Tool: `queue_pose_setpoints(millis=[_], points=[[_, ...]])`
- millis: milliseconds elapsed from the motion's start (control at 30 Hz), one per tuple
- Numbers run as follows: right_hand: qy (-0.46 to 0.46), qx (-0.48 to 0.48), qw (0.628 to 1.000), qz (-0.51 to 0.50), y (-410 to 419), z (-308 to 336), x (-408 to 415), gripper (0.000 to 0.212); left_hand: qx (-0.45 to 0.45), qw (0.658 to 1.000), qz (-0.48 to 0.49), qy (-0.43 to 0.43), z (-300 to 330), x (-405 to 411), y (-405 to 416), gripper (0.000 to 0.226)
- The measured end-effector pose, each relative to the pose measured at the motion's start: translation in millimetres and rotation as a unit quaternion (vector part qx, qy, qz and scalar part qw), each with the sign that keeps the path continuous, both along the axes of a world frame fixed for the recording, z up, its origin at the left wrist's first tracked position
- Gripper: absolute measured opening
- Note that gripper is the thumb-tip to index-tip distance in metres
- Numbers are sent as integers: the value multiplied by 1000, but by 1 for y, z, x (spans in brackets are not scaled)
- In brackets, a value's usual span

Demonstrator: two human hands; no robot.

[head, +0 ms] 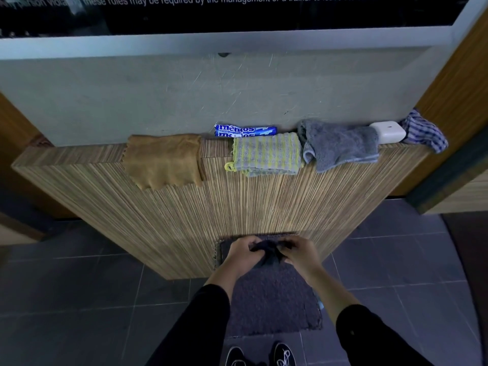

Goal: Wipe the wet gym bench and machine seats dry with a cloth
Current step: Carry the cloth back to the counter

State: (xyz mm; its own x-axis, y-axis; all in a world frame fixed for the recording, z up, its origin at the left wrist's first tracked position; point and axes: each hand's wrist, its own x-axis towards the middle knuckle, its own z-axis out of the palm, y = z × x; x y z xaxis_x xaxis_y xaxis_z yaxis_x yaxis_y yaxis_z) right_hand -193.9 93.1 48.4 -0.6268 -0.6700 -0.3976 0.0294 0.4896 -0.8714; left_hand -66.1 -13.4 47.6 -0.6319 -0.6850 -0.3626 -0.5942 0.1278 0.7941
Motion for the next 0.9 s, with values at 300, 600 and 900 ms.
queue_pose_setpoints(millis=[300, 600, 900], points=[[220, 89, 949, 206, -1, 12, 4, 44, -81, 995, -50, 34, 8, 2, -1, 14], [317, 71, 915, 237, 7, 1, -11, 18, -198, 961, -191, 2, 1, 9, -8, 13], [328, 59, 911, 244, 13, 5, -17, 19, -219, 939, -258, -54, 1, 13, -8, 24]])
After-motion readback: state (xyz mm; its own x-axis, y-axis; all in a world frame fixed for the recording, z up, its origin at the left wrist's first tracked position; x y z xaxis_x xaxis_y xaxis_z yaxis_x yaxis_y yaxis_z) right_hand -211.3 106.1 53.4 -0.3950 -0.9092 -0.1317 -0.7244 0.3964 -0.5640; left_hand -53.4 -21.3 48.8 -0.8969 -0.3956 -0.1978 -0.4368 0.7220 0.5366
